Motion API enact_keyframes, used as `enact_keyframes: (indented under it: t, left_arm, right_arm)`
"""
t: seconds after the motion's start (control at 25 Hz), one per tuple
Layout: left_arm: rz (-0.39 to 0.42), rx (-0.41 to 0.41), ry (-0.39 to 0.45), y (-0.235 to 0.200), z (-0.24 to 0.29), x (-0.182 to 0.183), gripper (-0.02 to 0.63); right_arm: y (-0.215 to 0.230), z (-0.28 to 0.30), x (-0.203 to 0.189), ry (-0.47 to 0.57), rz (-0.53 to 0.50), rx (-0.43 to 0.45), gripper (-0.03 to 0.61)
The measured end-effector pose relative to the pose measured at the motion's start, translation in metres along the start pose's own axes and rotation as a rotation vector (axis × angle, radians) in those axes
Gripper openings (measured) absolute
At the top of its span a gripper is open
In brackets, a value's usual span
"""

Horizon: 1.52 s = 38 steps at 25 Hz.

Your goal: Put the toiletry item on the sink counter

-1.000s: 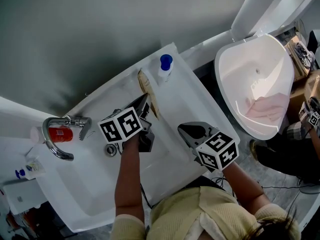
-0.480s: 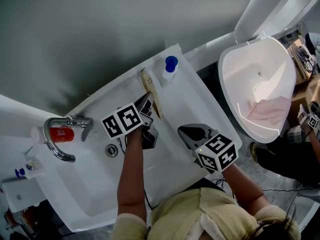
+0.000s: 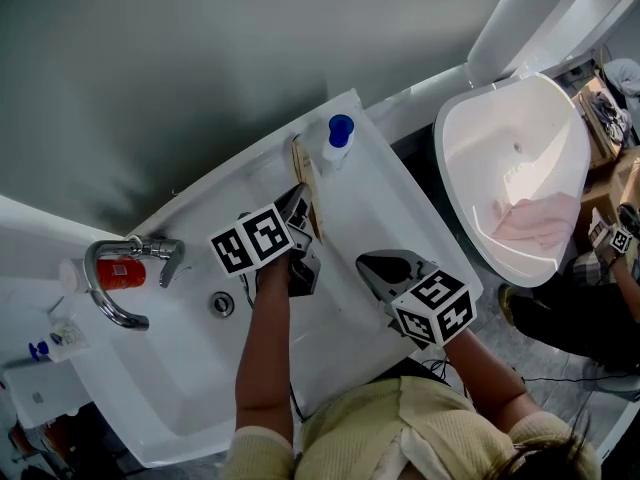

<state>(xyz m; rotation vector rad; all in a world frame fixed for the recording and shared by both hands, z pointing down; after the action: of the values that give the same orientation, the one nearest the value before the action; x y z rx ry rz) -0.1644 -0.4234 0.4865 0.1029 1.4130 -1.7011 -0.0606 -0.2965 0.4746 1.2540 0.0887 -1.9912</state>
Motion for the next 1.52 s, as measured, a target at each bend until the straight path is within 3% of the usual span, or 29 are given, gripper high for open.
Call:
enact_keyframes:
  t: [0.16, 0.36, 0.52, 0.76, 1.52]
  left_arm:
    - [0.053, -0.009, 0.004, 0.005, 0.002, 0.0, 0.043]
    - [0.042, 0.004, 0.025, 0.002, 0.002, 0.002, 0.05]
    - [0.061, -0.019, 0.029, 0.009, 0.004, 0.004, 0.104]
    - [0.082, -0.018, 0.018, 0.013, 0.002, 0.002, 0.104]
    - [0.163, 0.046, 0.095, 0.023, -0.067, 0.0, 0.06]
  right_arm:
    - [0.001, 0.0, 0.0, 0.004, 0.003, -0.004, 0.026]
    - [-0.002, -0.001, -0.001, 0.004, -0.001, -0.002, 0.026]
    - [0.0, -0.003, -0.001, 0.003, -0.003, -0.006, 0.026]
    - [-0.002, -0.006, 0.0, 0.01, -0.008, -0.005, 0.026]
    - [-0.016, -0.025, 0.006, 0.071, -0.036, 0.002, 0.026]
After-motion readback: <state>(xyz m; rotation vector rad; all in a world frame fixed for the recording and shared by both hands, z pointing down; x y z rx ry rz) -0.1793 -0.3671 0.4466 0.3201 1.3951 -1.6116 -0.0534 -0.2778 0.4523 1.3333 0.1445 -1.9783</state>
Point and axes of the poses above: the fingertips, and each gripper's own axes: z forward along the fingers, y to its right, x out of its top, the point moved 1 cm from there along -z, backward along the fingers, and after that the axes turned 7 degrees about y, right-handed, at the moved point
